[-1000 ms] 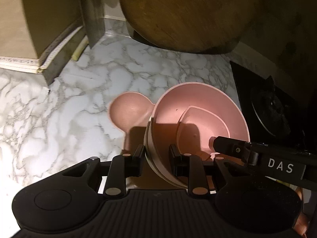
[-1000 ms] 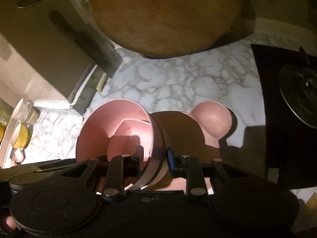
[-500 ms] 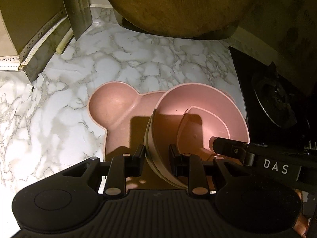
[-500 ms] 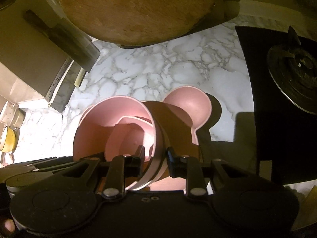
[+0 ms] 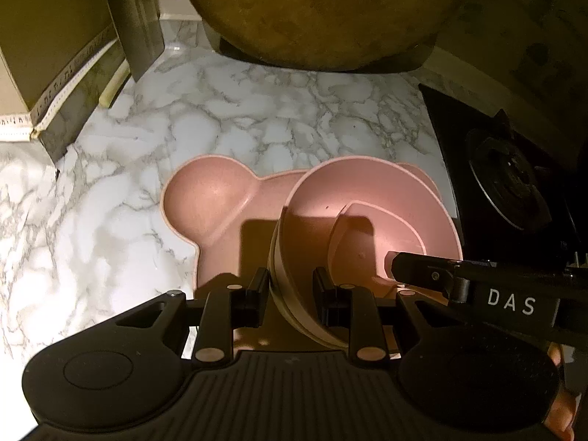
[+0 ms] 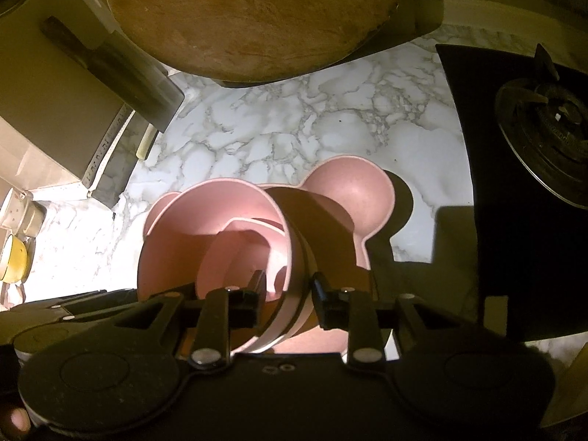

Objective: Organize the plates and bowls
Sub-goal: 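Lower the stacked bowls onto the pink bear plate, then open both tools to release the bowls and withdraw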

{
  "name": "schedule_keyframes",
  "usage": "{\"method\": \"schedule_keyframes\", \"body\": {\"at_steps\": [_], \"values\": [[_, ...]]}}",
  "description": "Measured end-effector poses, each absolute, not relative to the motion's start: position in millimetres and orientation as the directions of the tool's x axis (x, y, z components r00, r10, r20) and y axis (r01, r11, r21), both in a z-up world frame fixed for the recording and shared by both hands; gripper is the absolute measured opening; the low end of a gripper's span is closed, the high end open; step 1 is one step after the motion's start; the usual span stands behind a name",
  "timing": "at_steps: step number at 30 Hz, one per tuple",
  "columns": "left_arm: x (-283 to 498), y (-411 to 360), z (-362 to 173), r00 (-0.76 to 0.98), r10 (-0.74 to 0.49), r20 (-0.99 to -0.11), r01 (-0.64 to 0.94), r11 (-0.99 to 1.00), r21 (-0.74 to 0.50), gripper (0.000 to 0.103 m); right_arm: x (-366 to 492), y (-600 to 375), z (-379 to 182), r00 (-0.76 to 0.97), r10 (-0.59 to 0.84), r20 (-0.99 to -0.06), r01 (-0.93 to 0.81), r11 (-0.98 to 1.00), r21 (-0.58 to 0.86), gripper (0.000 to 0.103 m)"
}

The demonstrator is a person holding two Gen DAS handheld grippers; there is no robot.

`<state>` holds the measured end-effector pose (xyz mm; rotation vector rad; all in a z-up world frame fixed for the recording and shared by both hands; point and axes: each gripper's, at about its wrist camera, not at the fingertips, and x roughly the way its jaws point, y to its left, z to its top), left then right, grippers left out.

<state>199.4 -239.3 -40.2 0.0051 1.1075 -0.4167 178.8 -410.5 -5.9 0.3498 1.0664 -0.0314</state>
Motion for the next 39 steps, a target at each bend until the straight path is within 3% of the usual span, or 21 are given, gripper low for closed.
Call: {"method": "schedule_keyframes", "body": {"at_steps": [9,15,17,20,24,29,36,39], "values": [[195.8,-234.6,-35.9,0.39,-0.323,-0.862,0.347,0.919,-0.187,0.026,170.8,-409.4,3.9,0.531,0.132,-0.837,0.172,0.95,0.26,0.035],[193.7,-229.6,-30.9,0.401,-0.331,-0.854,0.355,0.916,-0.188,0.032,164.6,-404.8,12.8,0.567,0.12,-0.815,0.153,0.957,0.247,0.043],[191.7,-226.5,-27.5,0.42,-0.332,-0.845,0.356,0.916,-0.183,0.043,162.4,-405.3,15.9,0.577,0.12,-0.808,0.152,0.956,0.251,0.046],[186.7,-220.7,-20.0,0.45,-0.339,-0.826,0.362,0.915,-0.178,0.051,156.5,-404.6,21.4,0.593,0.124,-0.795,0.144,0.956,0.256,0.049],[179.0,-214.0,-9.9,0.475,-0.354,-0.806,0.383,0.907,-0.173,0.052,146.2,-398.2,31.6,0.624,0.125,-0.771,0.118,0.961,0.252,0.058],[161.5,-202.2,2.1,0.532,-0.355,-0.769,0.413,0.901,-0.131,0.06,128.7,-389.2,44.3,0.667,0.135,-0.733,0.079,0.965,0.251,0.068],[133.1,-178.0,12.5,0.566,-0.387,-0.728,0.441,0.888,-0.129,0.062,100.9,-379.1,59.2,0.739,0.134,-0.661,0.03,0.973,0.231,0.087],[120.5,-168.3,15.5,0.577,-0.403,-0.711,0.447,0.884,-0.138,0.072,89.0,-375.3,63.9,0.766,0.123,-0.63,0.019,0.977,0.213,0.091]]}}
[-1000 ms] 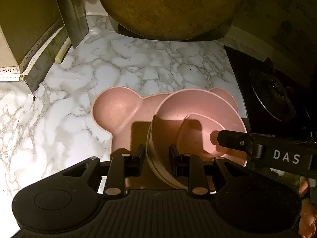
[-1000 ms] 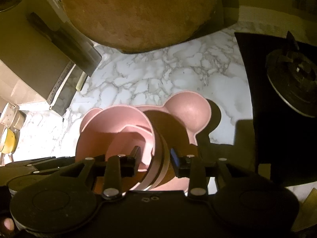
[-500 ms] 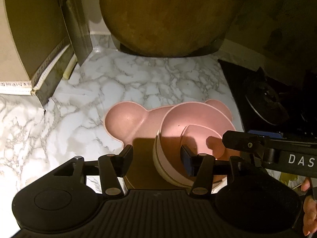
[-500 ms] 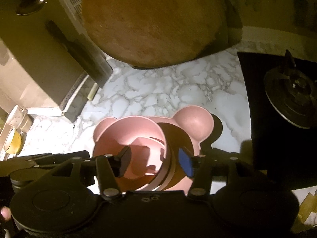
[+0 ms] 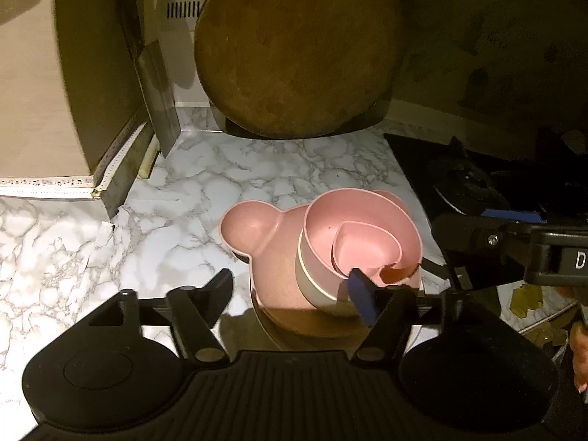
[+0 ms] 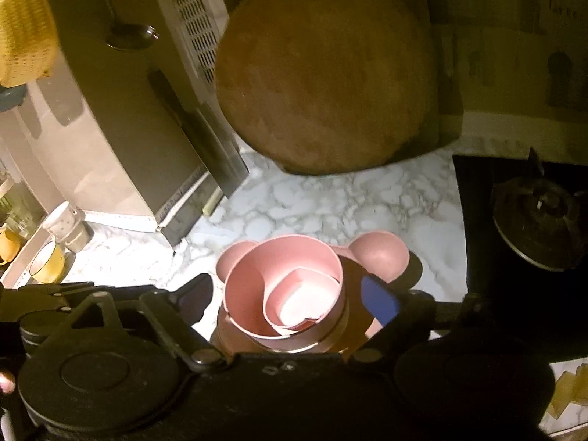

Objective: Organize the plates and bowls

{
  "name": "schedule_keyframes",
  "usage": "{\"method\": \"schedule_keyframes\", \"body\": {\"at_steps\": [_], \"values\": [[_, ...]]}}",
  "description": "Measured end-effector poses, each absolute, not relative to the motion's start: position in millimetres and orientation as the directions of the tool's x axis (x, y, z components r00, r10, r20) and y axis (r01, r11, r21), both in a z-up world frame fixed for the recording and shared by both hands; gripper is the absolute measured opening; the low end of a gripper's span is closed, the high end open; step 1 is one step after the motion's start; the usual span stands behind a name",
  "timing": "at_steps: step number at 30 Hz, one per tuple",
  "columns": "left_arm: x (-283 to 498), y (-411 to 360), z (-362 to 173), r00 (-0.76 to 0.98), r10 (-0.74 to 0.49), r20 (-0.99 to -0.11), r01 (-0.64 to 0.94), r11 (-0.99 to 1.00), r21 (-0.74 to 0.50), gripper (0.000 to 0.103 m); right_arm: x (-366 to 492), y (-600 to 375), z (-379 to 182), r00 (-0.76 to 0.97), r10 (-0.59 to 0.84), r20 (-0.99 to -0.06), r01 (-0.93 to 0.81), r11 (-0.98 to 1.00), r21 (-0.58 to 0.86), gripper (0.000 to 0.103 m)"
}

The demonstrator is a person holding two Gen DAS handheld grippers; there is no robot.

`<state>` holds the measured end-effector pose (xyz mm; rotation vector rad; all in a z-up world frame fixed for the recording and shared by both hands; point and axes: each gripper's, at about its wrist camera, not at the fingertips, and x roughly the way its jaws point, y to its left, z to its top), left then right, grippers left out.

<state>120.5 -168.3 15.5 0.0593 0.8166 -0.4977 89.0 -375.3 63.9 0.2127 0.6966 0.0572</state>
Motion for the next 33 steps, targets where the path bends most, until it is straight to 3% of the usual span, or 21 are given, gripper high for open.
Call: {"method": "schedule_keyframes", "body": {"at_steps": [6,10,13,33], "values": [[97.7,-151.6,21.6,0.607,-0.423,-0.672,0.444,0.883,-0.155,0.08,65.0,-365.9,68.7,0.813,0.099,-0.574,0.001,0.985,0.17,0.102],[84.7,-143.8,23.0,0.631,-0.42,-0.652,0.434,0.888,-0.152,0.087,51.0,-362.9,69.6,0.839,0.089,-0.537,-0.001,0.987,0.161,0.103],[76.3,-139.3,22.1,0.641,-0.424,-0.639,0.431,0.889,-0.157,0.102,42.1,-360.9,67.3,0.851,0.085,-0.518,-0.004,0.988,0.155,0.103],[33.8,-135.7,19.4,0.662,-0.421,-0.62,0.414,0.895,-0.166,0.103,-16.0,-351.0,54.0,0.89,0.007,-0.456,0.059,0.99,0.131,0.103]]}}
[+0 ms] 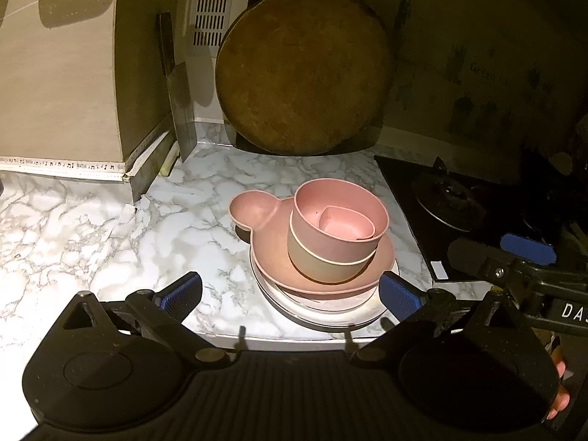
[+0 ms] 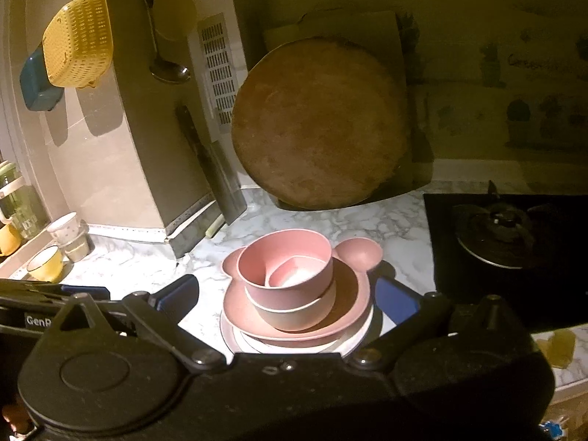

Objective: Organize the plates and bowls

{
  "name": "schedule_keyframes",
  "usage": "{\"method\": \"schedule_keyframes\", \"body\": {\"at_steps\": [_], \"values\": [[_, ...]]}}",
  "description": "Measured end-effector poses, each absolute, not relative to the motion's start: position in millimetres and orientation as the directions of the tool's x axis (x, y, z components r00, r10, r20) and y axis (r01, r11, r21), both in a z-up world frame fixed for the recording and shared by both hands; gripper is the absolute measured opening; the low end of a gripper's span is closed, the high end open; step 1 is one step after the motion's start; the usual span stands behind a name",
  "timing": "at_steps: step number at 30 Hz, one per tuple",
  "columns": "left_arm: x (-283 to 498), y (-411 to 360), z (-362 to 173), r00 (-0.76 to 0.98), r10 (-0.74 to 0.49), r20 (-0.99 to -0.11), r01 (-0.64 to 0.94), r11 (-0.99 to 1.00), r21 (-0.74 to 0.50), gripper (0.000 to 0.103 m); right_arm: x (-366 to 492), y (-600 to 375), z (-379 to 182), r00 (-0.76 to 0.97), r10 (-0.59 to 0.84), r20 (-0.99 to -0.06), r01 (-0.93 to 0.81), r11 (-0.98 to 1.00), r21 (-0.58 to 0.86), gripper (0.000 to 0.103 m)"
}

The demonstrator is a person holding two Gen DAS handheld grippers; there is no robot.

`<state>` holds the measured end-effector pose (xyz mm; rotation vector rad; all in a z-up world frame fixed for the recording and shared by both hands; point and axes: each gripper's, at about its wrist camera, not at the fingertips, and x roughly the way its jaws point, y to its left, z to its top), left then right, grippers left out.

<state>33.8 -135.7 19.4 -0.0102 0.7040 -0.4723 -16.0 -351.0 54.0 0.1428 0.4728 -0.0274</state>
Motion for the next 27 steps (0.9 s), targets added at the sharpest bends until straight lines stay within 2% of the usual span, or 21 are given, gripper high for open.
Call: {"method": "schedule_keyframes", "body": {"at_steps": [27], "values": [[26.4,-140.3,19.2,0.676,-0.4,-0.619,0.386,0.908,-0.165,0.103,-19.2,-352.8,55.0,0.891,-0.021,-0.453,0.099,0.984,0.149,0.103]]}}
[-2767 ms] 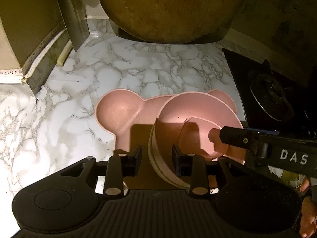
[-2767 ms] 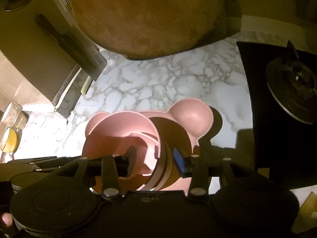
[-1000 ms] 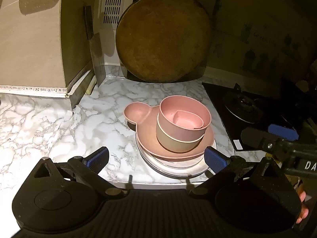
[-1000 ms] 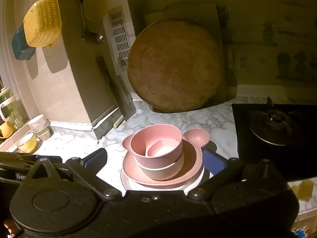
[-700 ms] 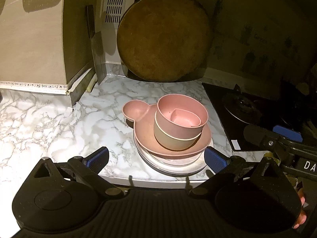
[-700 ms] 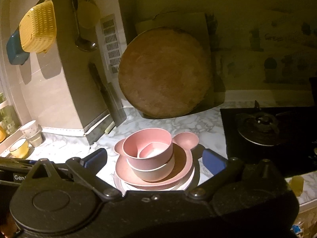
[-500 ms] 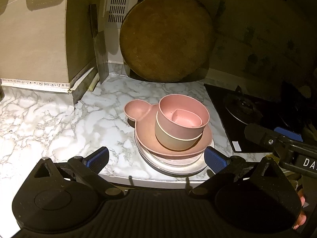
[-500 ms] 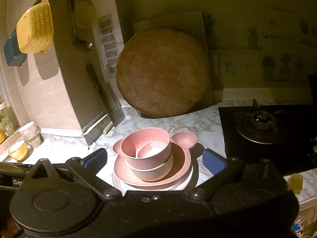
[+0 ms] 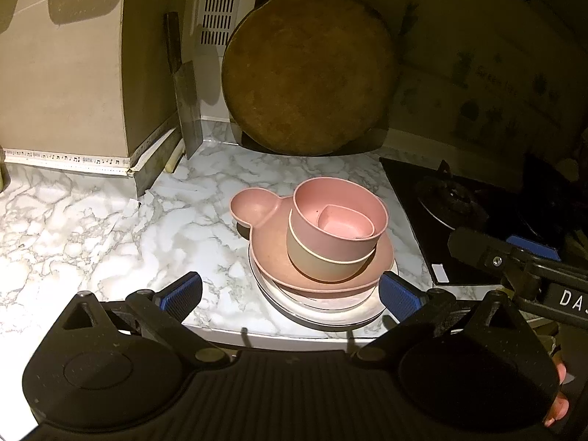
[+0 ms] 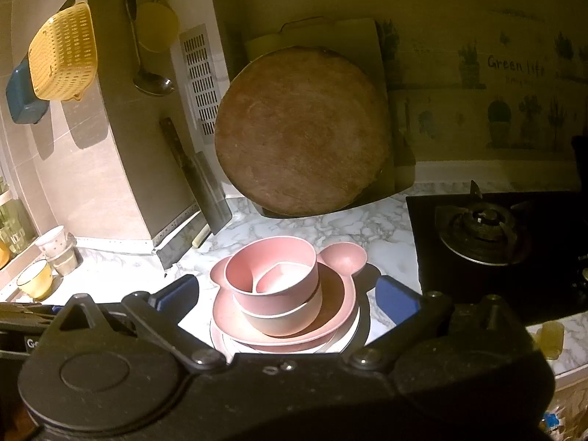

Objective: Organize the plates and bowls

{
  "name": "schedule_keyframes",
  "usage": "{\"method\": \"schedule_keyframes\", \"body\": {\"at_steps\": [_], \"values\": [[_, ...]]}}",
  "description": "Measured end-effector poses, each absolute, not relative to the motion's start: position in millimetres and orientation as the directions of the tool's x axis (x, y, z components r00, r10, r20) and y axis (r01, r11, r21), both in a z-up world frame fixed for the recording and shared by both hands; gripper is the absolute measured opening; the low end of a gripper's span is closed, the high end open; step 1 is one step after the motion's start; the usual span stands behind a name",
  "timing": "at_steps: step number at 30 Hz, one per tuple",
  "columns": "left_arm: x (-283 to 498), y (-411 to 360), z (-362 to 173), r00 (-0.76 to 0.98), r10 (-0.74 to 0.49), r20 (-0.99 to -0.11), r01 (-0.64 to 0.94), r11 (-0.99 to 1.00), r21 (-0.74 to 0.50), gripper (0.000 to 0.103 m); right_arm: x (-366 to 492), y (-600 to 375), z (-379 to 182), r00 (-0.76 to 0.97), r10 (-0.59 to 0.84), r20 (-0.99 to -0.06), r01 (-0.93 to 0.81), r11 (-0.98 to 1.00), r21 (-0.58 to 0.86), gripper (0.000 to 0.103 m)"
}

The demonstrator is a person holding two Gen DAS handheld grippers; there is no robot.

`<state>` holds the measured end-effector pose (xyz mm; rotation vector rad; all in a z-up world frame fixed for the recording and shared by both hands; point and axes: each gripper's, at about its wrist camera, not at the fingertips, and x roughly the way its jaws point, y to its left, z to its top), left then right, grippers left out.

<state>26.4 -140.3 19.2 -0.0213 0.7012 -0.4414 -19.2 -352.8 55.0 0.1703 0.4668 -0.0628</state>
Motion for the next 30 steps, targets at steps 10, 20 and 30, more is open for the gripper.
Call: {"method": "schedule_keyframes", "body": {"at_steps": [10,20,30], "values": [[26.3,-140.1,20.6,0.687,-0.391,-0.613,0.38,0.912,-0.157,0.103,-19.8,-351.5,55.4,0.892,-0.018,-0.452,0.094,0.985,0.146,0.103],[28.2,-140.1,20.9,0.683,-0.397,-0.614,0.383,0.909,-0.162,0.102,-19.9,-351.4,55.0,0.89,-0.021,-0.455,0.1,0.984,0.149,0.103],[31.0,-139.8,19.0,0.675,-0.405,-0.617,0.382,0.907,-0.177,0.102,-18.6,-350.4,54.5,0.886,-0.021,-0.463,0.102,0.983,0.151,0.103]]}}
